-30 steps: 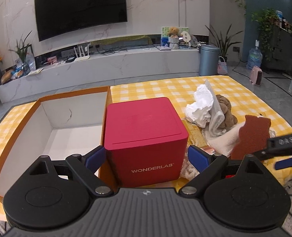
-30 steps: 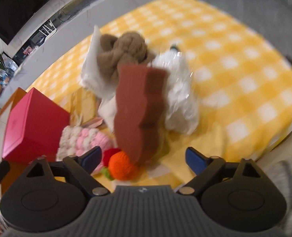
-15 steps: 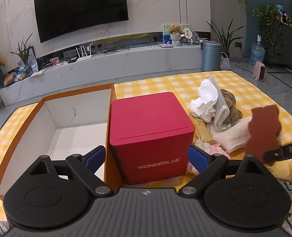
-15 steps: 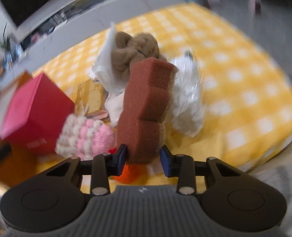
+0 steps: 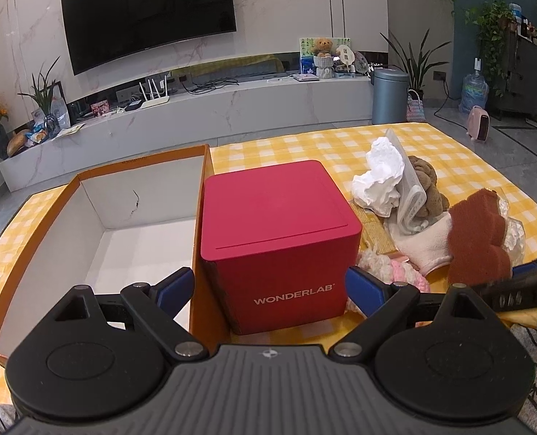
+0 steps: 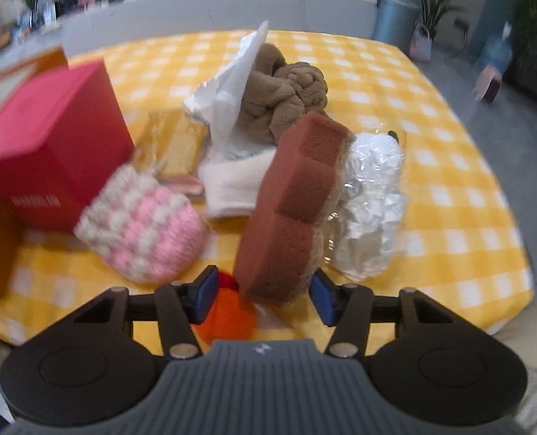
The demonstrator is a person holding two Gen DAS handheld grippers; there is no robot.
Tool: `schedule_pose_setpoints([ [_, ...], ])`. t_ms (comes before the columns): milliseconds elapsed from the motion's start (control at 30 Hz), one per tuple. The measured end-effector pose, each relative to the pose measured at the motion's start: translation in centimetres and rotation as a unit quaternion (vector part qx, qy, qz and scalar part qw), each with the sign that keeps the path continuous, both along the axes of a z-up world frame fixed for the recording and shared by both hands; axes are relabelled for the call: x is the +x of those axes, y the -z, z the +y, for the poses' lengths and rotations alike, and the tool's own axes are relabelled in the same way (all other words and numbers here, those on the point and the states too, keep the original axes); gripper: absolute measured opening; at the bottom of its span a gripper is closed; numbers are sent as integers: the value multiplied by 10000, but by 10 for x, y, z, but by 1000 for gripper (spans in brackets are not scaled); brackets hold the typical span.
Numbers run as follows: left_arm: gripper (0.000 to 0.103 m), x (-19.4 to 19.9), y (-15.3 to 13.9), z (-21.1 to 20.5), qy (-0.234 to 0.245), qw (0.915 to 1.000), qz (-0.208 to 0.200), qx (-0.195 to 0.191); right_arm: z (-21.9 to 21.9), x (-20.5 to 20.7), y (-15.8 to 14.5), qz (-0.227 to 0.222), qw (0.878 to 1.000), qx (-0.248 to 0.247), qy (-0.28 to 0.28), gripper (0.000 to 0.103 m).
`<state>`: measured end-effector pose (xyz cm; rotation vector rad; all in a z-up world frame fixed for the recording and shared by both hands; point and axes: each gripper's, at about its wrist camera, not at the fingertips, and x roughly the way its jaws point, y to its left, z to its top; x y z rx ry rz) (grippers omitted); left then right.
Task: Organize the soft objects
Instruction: 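Lift the brown sponge up with the right gripper, then grasp the pink-and-white crocheted ball with the left gripper while the right gripper holds the sponge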
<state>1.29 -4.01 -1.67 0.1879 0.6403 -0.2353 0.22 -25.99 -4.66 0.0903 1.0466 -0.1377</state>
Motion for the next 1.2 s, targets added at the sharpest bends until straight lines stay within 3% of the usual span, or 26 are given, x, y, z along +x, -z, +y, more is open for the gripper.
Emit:
schedule_pose_setpoints([
  [133,103,0,2,-3,30,10000,32,26,-18,7,5,-117,9967,563,570,68],
  [233,103,-1,3,-7,69,10000,54,46,-31,10,11,-25,9898,1069,939,67],
  [300,103,-2,5,-9,84,9999,58,82,-39,9,14,10,9839,1238,1288,54],
  [333,103,-2,6,-10,91,9999,59,106,-41,7,15,-5,9811,1321,1415,42],
  [500,103,-3,11,-16,185,9997,83,160,-39,-1,10,-174,9803,1473,1305,33],
  [600,103,-1,15,-17,555,9977,304,-239,-36,-9,2,-294,9825,1445,1135,33],
  [733,103,15,28,-25,918,9841,1235,-887,-40,-17,-6,-455,9804,1614,1039,33],
  [900,103,35,35,-46,384,9779,1799,-996,-44,-19,-4,-451,9790,1726,985,33],
  [1033,103,47,43,-65,-204,9747,2139,-614,-48,-22,-5,-505,9766,1849,978,32],
  [1200,103,65,64,-81,-836,9579,2687,-564,-49,-23,-4,-533,9774,1816,946,32],
])
